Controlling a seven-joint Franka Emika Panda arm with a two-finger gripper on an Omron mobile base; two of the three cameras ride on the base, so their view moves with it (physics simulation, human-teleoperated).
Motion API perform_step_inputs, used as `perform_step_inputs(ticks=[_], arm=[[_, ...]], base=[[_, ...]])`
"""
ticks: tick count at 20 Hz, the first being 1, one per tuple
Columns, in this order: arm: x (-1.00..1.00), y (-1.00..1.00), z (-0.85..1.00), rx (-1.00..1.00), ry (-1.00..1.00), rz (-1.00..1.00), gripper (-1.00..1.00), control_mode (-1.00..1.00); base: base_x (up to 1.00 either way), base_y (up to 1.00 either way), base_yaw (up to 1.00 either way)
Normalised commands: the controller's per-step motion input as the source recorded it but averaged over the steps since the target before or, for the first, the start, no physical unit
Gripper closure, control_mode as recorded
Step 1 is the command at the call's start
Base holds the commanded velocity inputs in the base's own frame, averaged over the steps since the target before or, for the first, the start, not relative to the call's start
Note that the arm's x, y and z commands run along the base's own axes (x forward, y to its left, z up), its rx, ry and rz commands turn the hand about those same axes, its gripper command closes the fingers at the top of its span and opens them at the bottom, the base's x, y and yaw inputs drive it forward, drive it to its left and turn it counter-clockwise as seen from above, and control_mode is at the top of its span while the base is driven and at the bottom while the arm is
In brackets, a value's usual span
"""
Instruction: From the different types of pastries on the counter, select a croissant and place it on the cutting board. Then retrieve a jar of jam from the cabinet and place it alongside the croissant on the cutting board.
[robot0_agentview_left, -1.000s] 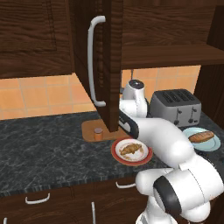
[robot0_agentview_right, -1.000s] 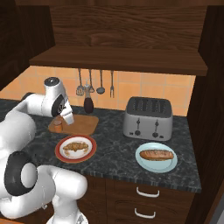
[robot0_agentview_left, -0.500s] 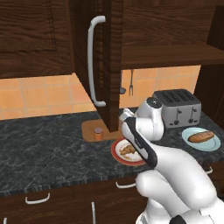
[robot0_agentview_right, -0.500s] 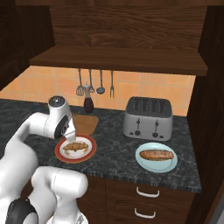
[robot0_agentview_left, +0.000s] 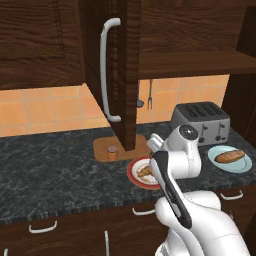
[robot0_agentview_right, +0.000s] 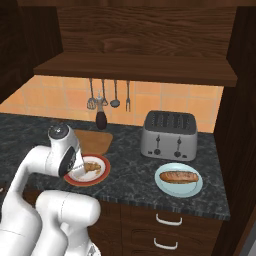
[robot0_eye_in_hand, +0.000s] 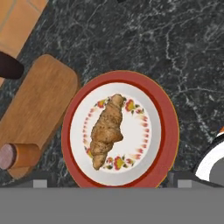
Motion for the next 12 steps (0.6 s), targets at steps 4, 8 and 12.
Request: perform_step_inputs(ticks=[4, 8, 12], arm=[[-0.18, -0.01, -0.10, 0.01, 0.00, -0.04, -1.00, -1.00], [0.04, -0.11, -0.20, 0.00, 0.00, -0.01, -1.00, -1.00], [-0.04, -0.09, -0.83, 0.05, 0.07, -0.04, -1.00, -1.00]], base=[[0.00, 0.00, 0.00], [0.00, 0.00, 0.00], [0.00, 0.00, 0.00]])
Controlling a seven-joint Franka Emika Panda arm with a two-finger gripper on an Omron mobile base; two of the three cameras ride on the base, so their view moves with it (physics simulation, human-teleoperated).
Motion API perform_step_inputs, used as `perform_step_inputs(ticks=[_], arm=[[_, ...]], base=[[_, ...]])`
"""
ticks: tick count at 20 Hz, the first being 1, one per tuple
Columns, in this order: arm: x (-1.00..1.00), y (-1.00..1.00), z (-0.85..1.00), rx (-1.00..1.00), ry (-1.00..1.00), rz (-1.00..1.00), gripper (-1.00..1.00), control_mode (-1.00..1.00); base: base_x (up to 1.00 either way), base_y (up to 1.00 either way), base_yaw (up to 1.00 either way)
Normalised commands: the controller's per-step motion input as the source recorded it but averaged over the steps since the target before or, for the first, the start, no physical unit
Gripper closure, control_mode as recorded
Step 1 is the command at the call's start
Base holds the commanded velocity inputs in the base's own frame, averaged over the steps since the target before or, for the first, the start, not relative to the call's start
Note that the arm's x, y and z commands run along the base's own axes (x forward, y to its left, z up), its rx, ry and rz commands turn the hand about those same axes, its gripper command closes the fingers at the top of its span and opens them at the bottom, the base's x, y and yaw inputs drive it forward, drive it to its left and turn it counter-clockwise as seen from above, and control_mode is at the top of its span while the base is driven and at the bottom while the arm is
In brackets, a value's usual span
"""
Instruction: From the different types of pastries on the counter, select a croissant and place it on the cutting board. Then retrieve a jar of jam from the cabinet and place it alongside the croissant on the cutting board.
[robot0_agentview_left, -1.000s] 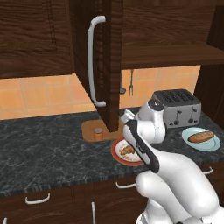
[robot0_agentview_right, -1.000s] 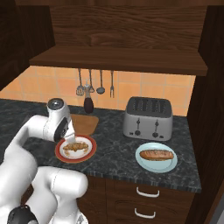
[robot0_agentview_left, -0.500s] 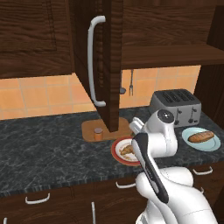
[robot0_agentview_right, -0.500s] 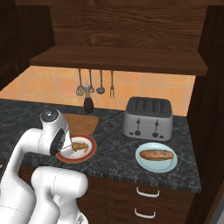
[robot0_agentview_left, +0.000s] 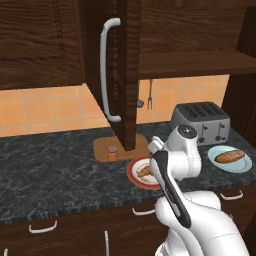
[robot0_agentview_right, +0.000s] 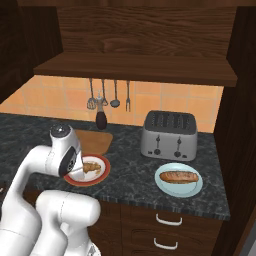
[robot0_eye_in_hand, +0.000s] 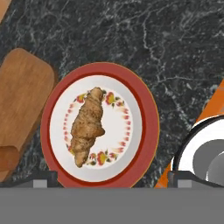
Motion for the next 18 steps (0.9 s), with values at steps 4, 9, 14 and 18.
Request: perform_step_inputs(ticks=[4, 9, 14, 18], arm=[[0.00, -0.03, -0.20, 0.17, 0.00, -0.01, -1.00, -1.00], [0.00, -0.04, -0.64, 0.06, 0.01, -0.03, -1.00, -1.00], [0.11, -0.01, -0.60, 0.03, -0.02, -0.02, -1.00, -1.00], [0.38, 0.01, -0.80, 0.00, -0.11, -0.03, -1.00, -1.00]], base=[[0.00, 0.00, 0.00], [0.00, 0.00, 0.00], [0.00, 0.00, 0.00], [0.00, 0.00, 0.00]])
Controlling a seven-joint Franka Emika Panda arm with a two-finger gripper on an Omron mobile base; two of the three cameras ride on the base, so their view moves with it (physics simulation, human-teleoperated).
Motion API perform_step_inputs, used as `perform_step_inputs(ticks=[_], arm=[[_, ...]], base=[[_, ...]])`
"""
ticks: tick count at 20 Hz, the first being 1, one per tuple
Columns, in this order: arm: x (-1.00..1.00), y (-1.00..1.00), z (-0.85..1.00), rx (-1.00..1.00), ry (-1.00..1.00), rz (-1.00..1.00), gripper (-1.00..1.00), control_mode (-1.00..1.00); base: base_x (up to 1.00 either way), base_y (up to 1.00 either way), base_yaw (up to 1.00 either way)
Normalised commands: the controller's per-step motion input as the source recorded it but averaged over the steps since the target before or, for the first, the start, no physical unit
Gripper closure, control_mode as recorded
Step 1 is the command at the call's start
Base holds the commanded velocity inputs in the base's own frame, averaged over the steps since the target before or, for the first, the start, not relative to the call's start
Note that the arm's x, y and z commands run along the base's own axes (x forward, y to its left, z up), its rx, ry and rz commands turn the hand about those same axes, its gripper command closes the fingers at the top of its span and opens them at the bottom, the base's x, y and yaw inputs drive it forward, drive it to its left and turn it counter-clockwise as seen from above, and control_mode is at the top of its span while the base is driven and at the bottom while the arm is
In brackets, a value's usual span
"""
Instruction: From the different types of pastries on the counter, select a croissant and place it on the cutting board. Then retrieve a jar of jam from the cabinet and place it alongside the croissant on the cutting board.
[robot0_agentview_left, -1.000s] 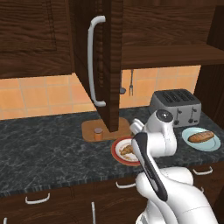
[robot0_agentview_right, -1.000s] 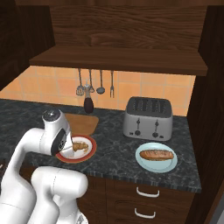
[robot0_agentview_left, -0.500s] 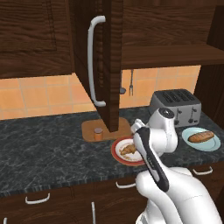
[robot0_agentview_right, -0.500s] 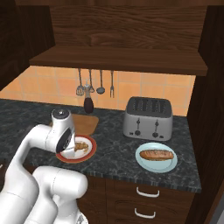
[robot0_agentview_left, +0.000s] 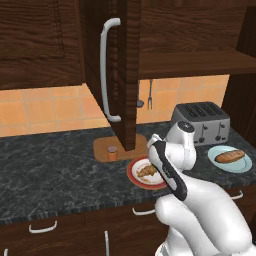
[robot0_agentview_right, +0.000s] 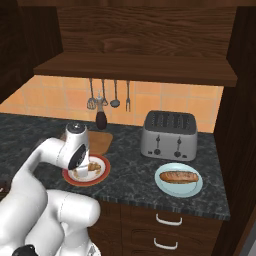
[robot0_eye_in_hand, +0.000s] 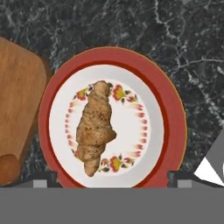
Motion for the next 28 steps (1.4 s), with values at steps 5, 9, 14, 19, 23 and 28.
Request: perform_step_inputs(ticks=[5, 9, 14, 19, 23, 28], arm=[[0.03, 0.00, -0.26, 0.02, 0.03, 0.00, -1.00, -1.00], [0.07, 0.00, -1.00, -0.07, 0.07, -0.05, -1.00, -1.00], [0.00, 0.00, -0.37, 0.15, 0.00, -0.01, -1.00, -1.00], [0.00, 0.02, -0.63, -0.09, -0.03, -0.01, -1.00, -1.00], [0.00, 0.04, -0.16, 0.00, -0.02, 0.00, -1.00, -1.00], [0.16, 0.01, -0.10, 0.00, 0.00, 0.00, -1.00, -1.00]], base=[[0.00, 0.00, 0.00], [0.00, 0.00, 0.00], [0.00, 0.00, 0.00], [0.00, 0.00, 0.00], [0.00, 0.00, 0.00], [0.00, 0.00, 0.00]])
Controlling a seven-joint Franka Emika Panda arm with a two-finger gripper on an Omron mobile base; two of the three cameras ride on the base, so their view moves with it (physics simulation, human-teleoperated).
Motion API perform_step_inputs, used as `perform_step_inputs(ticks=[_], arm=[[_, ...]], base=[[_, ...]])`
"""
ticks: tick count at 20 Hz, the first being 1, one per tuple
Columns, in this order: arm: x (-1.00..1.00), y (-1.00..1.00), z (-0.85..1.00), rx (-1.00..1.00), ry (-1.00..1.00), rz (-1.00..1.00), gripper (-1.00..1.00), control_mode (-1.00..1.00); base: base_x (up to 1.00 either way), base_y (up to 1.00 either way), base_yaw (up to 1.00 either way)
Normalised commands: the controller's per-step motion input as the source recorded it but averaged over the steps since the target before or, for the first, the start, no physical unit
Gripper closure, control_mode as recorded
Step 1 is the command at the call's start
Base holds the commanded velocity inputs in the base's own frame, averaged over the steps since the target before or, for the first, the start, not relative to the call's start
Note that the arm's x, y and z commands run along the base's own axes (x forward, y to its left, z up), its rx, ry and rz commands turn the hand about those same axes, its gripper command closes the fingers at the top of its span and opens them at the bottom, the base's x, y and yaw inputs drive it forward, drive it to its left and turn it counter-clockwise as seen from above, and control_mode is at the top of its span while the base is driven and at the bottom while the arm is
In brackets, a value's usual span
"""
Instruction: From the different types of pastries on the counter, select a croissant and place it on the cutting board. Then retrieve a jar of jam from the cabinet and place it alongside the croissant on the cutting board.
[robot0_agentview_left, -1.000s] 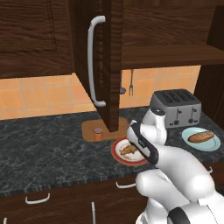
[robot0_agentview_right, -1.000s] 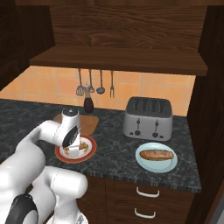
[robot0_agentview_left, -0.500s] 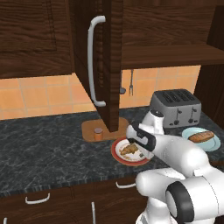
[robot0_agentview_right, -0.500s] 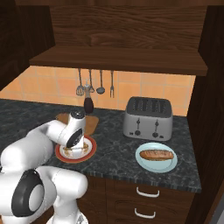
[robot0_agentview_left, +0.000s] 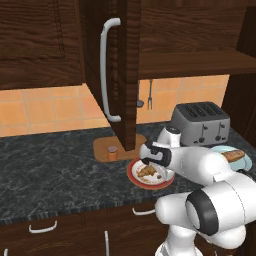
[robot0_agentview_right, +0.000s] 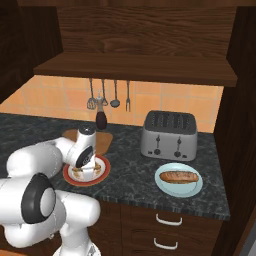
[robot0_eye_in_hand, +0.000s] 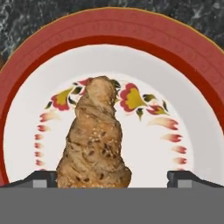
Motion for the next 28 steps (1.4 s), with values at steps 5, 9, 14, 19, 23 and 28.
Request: perform_step_inputs(ticks=[5, 9, 14, 19, 23, 28], arm=[[0.35, 0.14, -0.29, -0.02, 0.00, 0.00, -1.00, -1.00], [0.14, 0.21, -0.26, 0.00, 0.00, 0.00, 1.00, -1.00], [0.00, 0.01, -0.26, 0.00, 0.00, -0.01, 1.00, -1.00], [0.00, 0.00, 0.62, 0.00, -0.18, -0.05, 1.00, -1.00], [0.05, 0.00, 0.90, -0.01, -0.22, -0.07, 1.00, -1.00], [0.85, 0.11, 0.57, -0.04, -0.09, -0.12, 1.00, -1.00]], base=[[0.00, 0.00, 0.00], [0.00, 0.00, 0.00], [0.00, 0.00, 0.00], [0.00, 0.00, 0.00], [0.00, 0.00, 0.00], [0.00, 0.00, 0.00]])
